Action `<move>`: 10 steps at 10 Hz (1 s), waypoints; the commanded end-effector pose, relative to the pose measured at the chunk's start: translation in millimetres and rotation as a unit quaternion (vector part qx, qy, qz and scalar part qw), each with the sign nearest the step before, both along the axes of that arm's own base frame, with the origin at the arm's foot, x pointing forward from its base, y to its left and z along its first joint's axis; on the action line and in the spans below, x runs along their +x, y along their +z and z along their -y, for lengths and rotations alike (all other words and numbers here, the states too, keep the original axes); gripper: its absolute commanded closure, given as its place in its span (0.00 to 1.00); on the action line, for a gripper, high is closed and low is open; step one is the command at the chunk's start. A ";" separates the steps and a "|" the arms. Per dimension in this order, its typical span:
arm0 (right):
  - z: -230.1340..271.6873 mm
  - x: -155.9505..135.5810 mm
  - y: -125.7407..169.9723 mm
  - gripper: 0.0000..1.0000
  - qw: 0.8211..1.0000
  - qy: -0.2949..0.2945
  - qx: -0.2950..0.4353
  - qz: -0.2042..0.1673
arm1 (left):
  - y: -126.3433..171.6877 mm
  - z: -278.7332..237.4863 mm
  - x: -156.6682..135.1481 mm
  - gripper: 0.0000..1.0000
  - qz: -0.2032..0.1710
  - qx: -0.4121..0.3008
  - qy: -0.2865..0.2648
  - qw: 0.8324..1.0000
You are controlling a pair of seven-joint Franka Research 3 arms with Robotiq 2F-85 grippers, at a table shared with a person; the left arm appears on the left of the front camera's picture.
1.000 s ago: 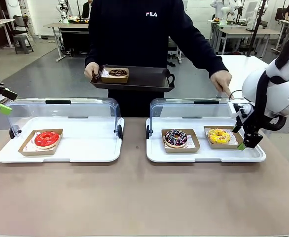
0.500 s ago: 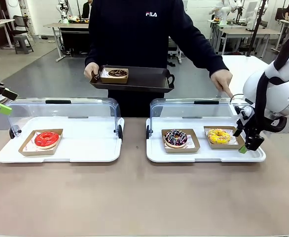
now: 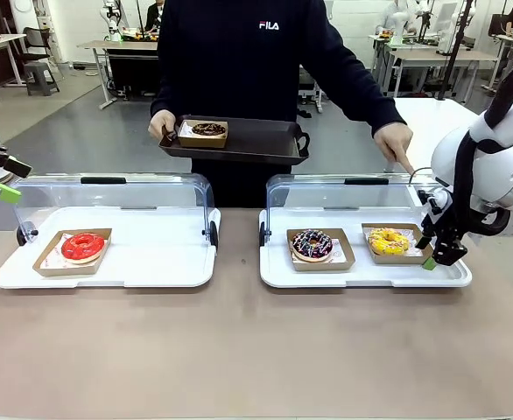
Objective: Provide the desired donut to the person.
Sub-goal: Pick up and lift the Paper togo box containing the Donut pointed at by the person.
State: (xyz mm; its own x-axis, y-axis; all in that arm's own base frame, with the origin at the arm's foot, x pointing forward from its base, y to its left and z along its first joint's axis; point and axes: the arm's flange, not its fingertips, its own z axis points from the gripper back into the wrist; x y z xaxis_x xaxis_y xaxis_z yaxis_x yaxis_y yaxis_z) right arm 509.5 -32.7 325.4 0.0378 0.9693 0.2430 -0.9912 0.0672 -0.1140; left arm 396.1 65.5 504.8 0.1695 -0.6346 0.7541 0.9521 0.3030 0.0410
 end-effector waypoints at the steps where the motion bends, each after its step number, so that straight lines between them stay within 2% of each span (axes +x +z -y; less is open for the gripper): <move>1: 1.8 10.5 -2.5 1.00 1.000 0.003 -0.011 -0.011 | 0.8 0.9 2.3 0.00 0.003 -0.007 -0.001 1.000; 7: -2.5 6.1 0.2 1.00 1.000 0.007 -0.024 -0.015 | 0.8 0.9 2.3 0.00 0.003 -0.007 -0.001 1.000; 9: -4.7 0.2 10.4 1.00 1.000 0.004 -0.019 0.004 | 0.8 0.9 2.3 0.00 0.003 -0.007 -0.001 1.000; 10: -6.2 -11.5 23.1 1.00 1.000 -0.003 -0.010 0.002 | 0.8 0.9 2.3 0.00 0.003 -0.007 -0.001 1.000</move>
